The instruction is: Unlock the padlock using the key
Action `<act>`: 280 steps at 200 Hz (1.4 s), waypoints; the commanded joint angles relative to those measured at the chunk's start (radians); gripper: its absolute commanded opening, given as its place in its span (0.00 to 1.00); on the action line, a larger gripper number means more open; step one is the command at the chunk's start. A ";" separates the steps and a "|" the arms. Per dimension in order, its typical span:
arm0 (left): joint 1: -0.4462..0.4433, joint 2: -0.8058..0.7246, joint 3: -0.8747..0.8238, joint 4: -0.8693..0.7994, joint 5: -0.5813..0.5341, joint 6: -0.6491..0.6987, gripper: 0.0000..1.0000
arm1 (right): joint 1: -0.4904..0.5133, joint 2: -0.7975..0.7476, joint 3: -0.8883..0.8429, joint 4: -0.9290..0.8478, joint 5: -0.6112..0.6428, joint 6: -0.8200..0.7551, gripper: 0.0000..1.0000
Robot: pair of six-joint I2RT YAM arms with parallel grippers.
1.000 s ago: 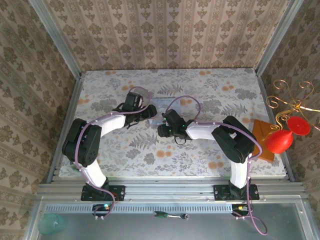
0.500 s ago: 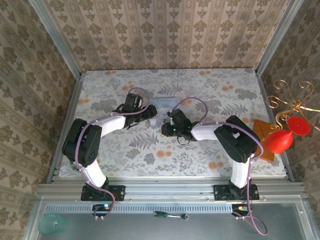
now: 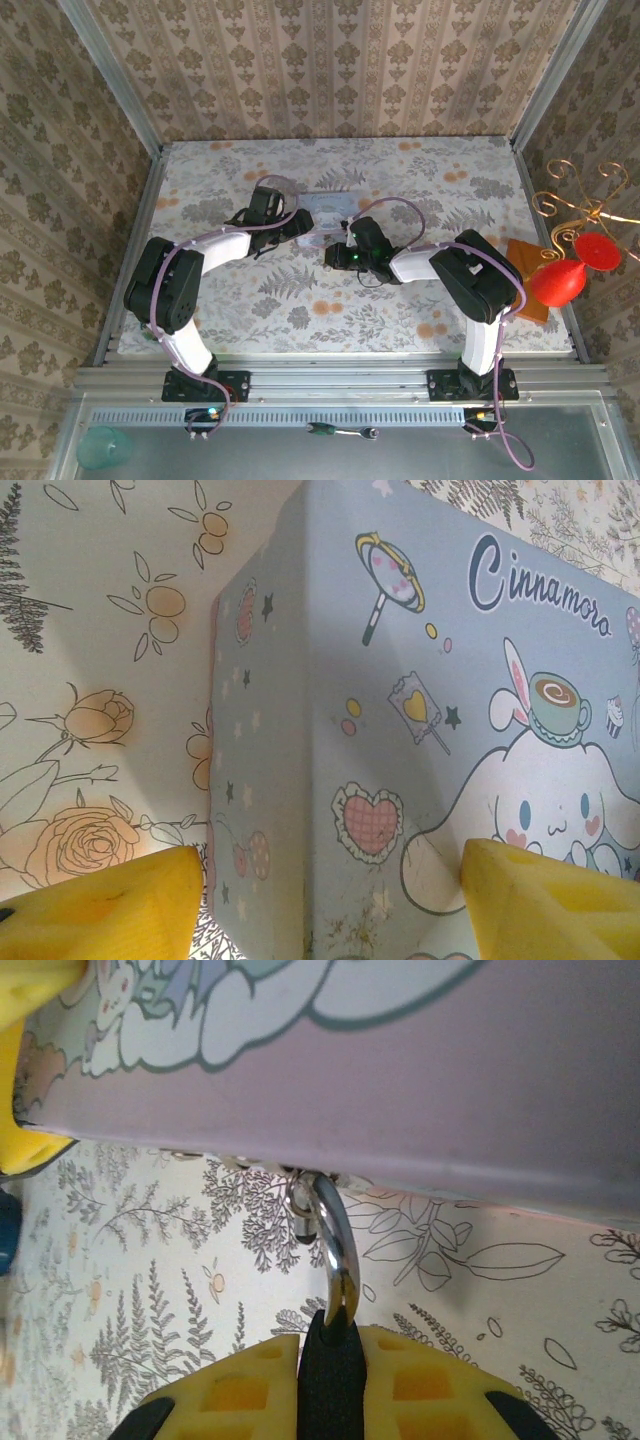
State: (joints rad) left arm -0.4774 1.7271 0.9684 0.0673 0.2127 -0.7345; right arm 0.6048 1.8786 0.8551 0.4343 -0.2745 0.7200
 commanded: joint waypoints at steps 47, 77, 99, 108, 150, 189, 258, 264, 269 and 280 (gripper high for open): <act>-0.021 0.022 -0.046 -0.002 0.006 -0.031 0.70 | -0.041 0.026 -0.061 0.100 -0.045 0.236 0.12; -0.028 0.028 -0.066 0.023 0.014 -0.051 0.69 | -0.050 0.038 -0.086 0.172 -0.042 0.309 0.11; -0.032 0.024 -0.075 0.023 0.010 -0.054 0.69 | -0.051 0.030 -0.090 0.152 -0.017 0.309 0.11; -0.032 0.019 -0.078 0.024 0.007 -0.054 0.69 | -0.053 0.025 -0.091 0.135 -0.002 0.308 0.11; -0.028 -0.009 -0.103 0.043 -0.011 -0.063 0.69 | -0.078 0.039 -0.079 0.037 0.008 0.325 0.11; -0.013 -0.032 -0.117 0.055 -0.020 -0.068 0.69 | -0.098 0.033 -0.087 -0.039 0.026 0.310 0.12; -0.014 -0.047 -0.051 0.015 -0.007 -0.040 0.69 | -0.103 0.031 -0.061 -0.148 0.026 0.204 0.28; -0.013 -0.046 -0.042 0.011 -0.002 -0.039 0.69 | -0.103 0.030 -0.059 -0.155 0.027 0.196 0.29; -0.011 -0.045 -0.035 0.008 0.001 -0.037 0.69 | -0.103 0.028 -0.057 -0.162 0.029 0.188 0.29; -0.010 -0.045 -0.017 -0.002 0.001 -0.031 0.69 | -0.103 0.027 -0.054 -0.172 0.032 0.175 0.29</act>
State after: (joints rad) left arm -0.4957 1.6932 0.9020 0.1398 0.2134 -0.7925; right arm 0.5205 1.8702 0.8257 0.5018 -0.2874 0.8833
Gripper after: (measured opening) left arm 0.691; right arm 0.291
